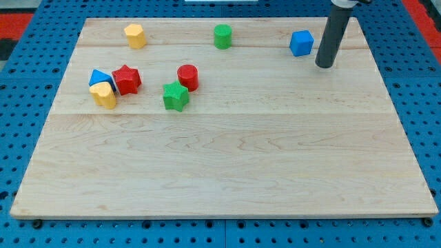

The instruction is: Push red star into the red circle

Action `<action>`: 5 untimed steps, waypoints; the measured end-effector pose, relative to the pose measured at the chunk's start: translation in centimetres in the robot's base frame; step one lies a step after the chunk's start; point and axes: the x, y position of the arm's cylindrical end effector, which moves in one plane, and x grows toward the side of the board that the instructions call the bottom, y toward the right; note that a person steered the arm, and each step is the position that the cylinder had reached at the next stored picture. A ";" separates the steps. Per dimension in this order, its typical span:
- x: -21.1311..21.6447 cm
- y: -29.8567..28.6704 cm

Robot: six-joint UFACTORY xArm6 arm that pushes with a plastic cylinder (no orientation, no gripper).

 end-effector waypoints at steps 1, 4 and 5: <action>-2.6 -3.0; 2.4 1.1; 2.7 1.4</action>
